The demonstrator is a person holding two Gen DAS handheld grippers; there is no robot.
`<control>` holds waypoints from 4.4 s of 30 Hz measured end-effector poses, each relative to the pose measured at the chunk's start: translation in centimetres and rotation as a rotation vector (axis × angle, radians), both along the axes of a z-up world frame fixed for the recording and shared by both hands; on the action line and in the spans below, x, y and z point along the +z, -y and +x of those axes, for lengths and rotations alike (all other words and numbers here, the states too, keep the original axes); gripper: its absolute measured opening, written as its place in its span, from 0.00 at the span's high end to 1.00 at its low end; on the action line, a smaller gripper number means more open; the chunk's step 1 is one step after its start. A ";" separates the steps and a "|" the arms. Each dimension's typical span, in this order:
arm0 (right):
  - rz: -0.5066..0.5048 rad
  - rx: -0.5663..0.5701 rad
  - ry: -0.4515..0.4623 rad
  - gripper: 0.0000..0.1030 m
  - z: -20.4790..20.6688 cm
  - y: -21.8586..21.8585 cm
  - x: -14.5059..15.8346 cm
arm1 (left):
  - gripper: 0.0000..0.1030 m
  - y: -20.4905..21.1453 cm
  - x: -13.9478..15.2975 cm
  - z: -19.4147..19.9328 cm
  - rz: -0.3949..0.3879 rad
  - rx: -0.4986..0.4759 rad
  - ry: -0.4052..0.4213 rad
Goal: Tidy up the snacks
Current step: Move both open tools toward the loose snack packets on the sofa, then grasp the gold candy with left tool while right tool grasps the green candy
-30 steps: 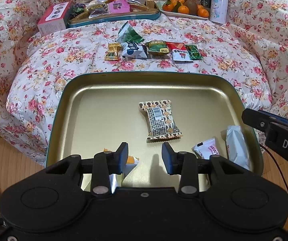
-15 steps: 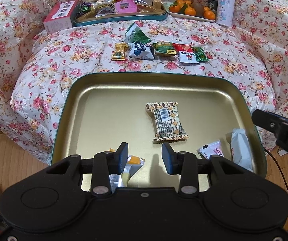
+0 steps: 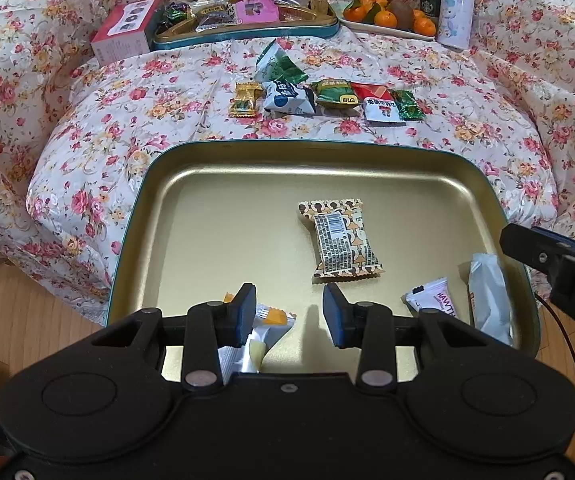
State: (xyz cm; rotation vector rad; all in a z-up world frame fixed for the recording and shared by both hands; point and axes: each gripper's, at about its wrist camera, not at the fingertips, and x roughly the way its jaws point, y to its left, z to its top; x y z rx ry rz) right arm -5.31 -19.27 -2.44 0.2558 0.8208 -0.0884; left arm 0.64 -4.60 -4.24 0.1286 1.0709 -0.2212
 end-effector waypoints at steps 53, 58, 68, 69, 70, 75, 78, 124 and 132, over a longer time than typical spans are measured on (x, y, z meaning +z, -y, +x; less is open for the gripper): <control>-0.075 0.000 -0.025 0.70 16.3 3.7 -0.2 | 0.54 -3.7 0.3 18.6 0.077 0.054 -0.002; -0.060 -0.011 -0.086 0.69 17.9 4.4 -2.4 | 0.54 -3.2 -1.4 19.8 0.075 0.048 -0.039; -0.039 0.005 -0.148 0.65 21.5 4.7 -5.4 | 0.54 -2.4 -3.5 21.8 0.035 -0.003 -0.067; -0.040 0.007 -0.151 0.65 21.8 4.6 -5.7 | 0.54 -2.4 -3.6 21.9 0.026 -0.010 -0.064; -0.042 0.009 -0.154 0.65 22.1 4.6 -5.8 | 0.54 -2.4 -3.6 22.0 0.017 -0.018 -0.063; -0.053 0.017 -0.165 0.63 23.2 4.4 -6.5 | 0.55 -2.2 -3.8 22.2 -0.012 -0.061 -0.051; -0.060 0.023 -0.173 0.63 23.8 4.2 -7.0 | 0.55 -1.9 -4.0 22.2 -0.017 -0.074 -0.049; -0.202 0.123 -0.128 0.60 24.2 4.2 -8.4 | 0.53 -0.1 -5.2 23.4 -0.006 -0.113 -0.010; -0.200 0.125 -0.115 0.60 24.0 4.3 -8.4 | 0.50 -1.0 -5.6 24.5 -0.004 -0.086 -0.001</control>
